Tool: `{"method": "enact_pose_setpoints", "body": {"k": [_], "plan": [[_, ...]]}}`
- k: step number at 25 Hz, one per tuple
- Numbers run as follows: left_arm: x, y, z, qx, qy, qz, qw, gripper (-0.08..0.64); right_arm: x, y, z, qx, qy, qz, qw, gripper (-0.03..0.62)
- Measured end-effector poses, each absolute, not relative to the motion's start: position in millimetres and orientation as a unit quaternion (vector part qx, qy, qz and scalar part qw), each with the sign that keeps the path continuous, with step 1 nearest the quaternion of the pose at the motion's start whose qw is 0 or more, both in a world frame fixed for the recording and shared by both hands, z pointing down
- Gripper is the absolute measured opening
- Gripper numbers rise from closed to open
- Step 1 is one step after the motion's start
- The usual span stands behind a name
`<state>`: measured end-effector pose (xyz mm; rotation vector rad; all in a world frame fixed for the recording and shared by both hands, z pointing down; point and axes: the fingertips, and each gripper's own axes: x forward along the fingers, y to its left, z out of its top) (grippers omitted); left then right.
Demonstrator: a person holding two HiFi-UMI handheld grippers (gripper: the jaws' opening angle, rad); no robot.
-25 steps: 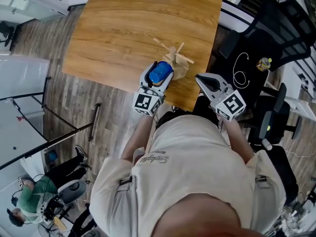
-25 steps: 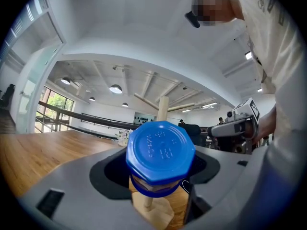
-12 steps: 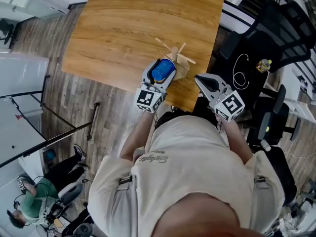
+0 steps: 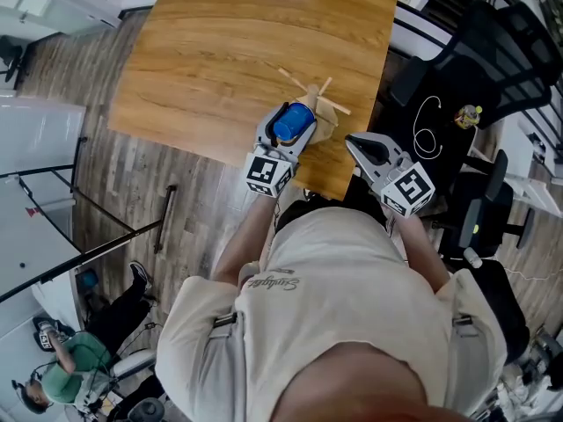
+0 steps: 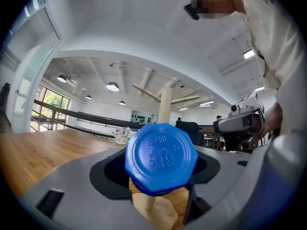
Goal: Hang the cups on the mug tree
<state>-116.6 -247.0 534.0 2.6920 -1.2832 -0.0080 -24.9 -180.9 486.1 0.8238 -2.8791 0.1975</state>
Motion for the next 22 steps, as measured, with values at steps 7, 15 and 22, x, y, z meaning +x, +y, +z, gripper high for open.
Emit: {"method": "enact_pose_setpoints", "body": {"k": [7, 15, 22], "plan": [[-117.1, -248.2, 537.4, 0.899, -0.43, -0.01, 0.085, 0.313, -22.5, -178.5, 487.1, 0.278, -0.955, 0.067, 0.08, -0.005], [-116.3, -248.9, 542.6, 0.896, -0.434, -0.03, 0.085, 0.313, -19.1, -174.8, 490.0, 0.276, -0.954, 0.068, 0.09, -0.005], [-119.9, -242.9, 552.6, 0.894, -0.44, -0.027, 0.087, 0.313, -19.2, -170.2, 489.9, 0.274, -0.955, 0.067, 0.096, -0.005]]}}
